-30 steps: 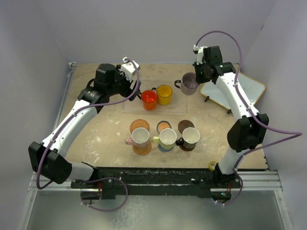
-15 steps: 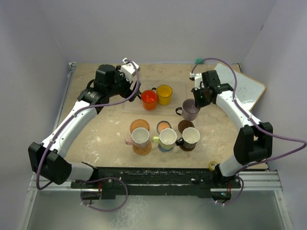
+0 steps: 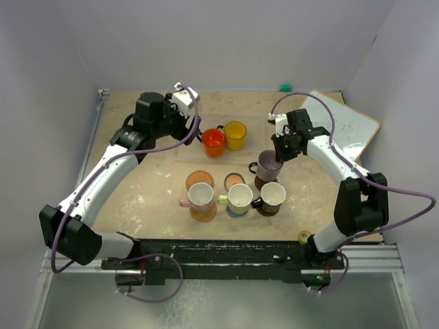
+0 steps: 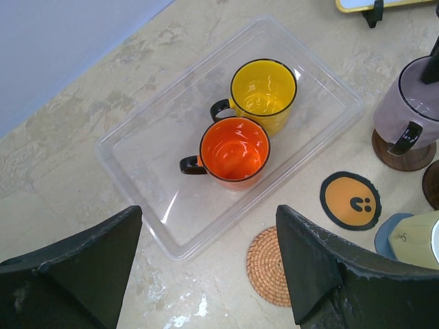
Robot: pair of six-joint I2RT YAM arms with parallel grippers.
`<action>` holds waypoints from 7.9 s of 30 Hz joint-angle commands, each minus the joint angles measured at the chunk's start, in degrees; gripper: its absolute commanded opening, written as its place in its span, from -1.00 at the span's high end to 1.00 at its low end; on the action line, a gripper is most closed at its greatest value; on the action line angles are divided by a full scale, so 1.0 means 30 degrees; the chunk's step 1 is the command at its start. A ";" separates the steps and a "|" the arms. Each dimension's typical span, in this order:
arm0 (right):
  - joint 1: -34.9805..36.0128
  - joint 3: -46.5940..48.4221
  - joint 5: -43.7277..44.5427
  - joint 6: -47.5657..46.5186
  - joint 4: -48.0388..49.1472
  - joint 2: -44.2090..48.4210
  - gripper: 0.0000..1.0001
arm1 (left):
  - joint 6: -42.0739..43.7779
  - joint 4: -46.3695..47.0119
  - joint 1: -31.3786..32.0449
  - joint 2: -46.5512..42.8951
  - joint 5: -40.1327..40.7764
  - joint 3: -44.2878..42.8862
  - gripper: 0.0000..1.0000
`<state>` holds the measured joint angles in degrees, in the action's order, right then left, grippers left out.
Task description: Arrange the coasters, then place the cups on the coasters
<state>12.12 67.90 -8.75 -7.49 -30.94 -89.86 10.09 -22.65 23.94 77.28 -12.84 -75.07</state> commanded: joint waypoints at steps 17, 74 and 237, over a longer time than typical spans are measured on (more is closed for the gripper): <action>0.0669 -0.1033 -0.0733 -0.0687 0.0680 0.0570 1.00 | -0.0090 0.1022 -0.0129 -0.0766 -0.0173 0.0093 -0.53; 0.0839 -0.1830 -0.0371 -0.1159 0.1082 0.0102 1.00 | -0.0123 0.1140 -0.0126 -0.0892 -0.0436 0.0306 -0.53; 0.3561 1.7265 0.3072 0.3261 -0.2507 -1.2249 0.98 | 0.1922 0.2483 -0.0125 -0.0328 0.0848 0.2614 -0.64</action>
<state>22.61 116.31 -1.17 4.12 -37.95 -130.87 16.08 -17.63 23.94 78.04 -8.97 -67.57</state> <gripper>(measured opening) 0.117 0.816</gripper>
